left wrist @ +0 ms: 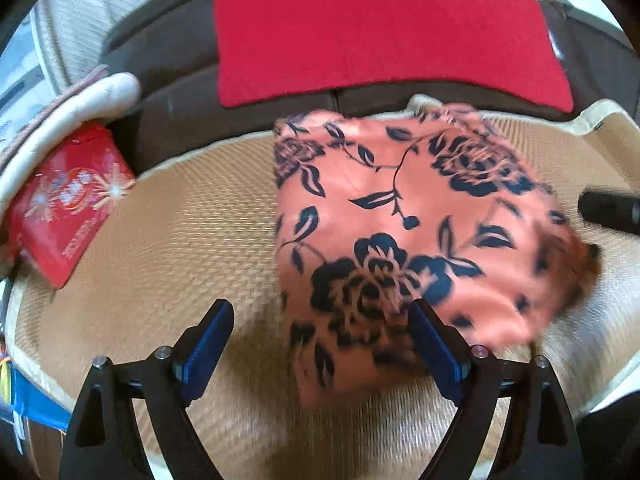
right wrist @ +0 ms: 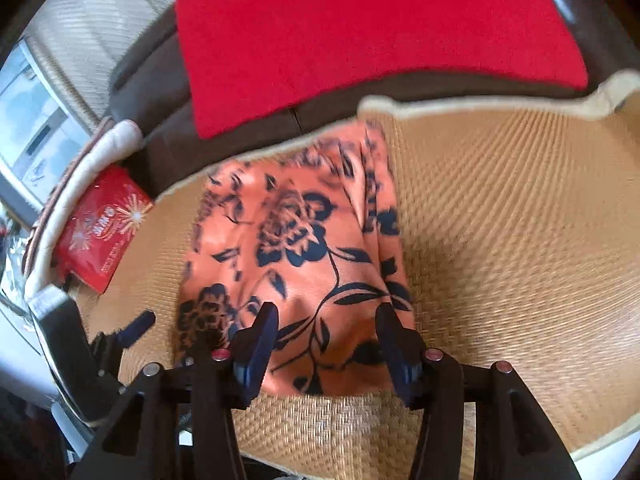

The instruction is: Fold small clothes

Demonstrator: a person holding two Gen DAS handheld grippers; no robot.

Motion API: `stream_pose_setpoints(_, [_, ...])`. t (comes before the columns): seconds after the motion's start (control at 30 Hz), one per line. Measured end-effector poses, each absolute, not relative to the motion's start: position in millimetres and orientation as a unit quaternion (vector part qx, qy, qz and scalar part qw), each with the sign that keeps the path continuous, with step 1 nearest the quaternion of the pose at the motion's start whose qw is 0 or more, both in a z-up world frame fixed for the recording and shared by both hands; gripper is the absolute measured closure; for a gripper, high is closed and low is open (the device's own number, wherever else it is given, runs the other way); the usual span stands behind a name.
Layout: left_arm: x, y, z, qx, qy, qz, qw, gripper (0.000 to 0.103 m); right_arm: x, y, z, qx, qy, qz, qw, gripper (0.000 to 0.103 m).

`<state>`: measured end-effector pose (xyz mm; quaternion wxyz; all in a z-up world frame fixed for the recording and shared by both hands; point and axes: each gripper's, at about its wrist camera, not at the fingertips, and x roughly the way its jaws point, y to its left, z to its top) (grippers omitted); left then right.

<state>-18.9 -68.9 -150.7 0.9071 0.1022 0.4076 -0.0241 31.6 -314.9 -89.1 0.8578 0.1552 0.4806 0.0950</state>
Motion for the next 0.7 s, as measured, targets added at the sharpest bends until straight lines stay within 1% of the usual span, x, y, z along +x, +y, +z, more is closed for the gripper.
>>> stream_pose_setpoints(0.13, [-60.3, -67.3, -111.3, 0.107, 0.361, -0.019, 0.926, 0.014, 0.2, -315.3, -51.1, 0.108, 0.442, 0.086, 0.886, 0.048])
stream_pose_setpoints(0.2, [-81.5, -63.9, -83.3, 0.108, 0.333, -0.010, 0.937, 0.014, -22.5, -309.9, -31.7, 0.076, 0.425, 0.077, 0.899, 0.046])
stream_pose_setpoints(0.3, [-108.9, -57.7, -44.5, 0.095, 0.300, 0.003, 0.949, 0.006, -51.8, -303.2, -5.7, 0.050, 0.396, 0.081, 0.913, 0.042])
stream_pose_setpoints(0.37, [-129.2, -55.2, -15.5, 0.094, 0.269, 0.021, 0.958, 0.005, -68.8, -303.6, 10.7, 0.046, 0.378, 0.087, 0.921, 0.040])
stream_pose_setpoints(0.4, [-133.9, -50.7, -8.4, 0.094, 0.257, 0.026, 0.961, 0.004, -77.5, -303.4, 18.7, 0.045, 0.368, 0.087, 0.925, 0.040])
stream_pose_setpoints(0.43, [-141.8, -48.7, 1.6, 0.097, 0.242, 0.033, 0.965, 0.000, -84.9, -302.6, 25.5, 0.043, 0.359, 0.087, 0.928, 0.039])
stream_pose_setpoints(0.53, [-162.0, -47.9, 29.4, 0.103, 0.211, 0.044, 0.971, 0.000, -108.1, -301.6, 50.2, 0.040, 0.329, 0.088, 0.939, 0.037])
stream_pose_setpoints(0.7, [-187.3, -49.3, 54.1, 0.120, 0.181, 0.075, 0.973, 0.000, -141.8, -296.0, 85.0, 0.030, 0.289, 0.086, 0.953, 0.035])
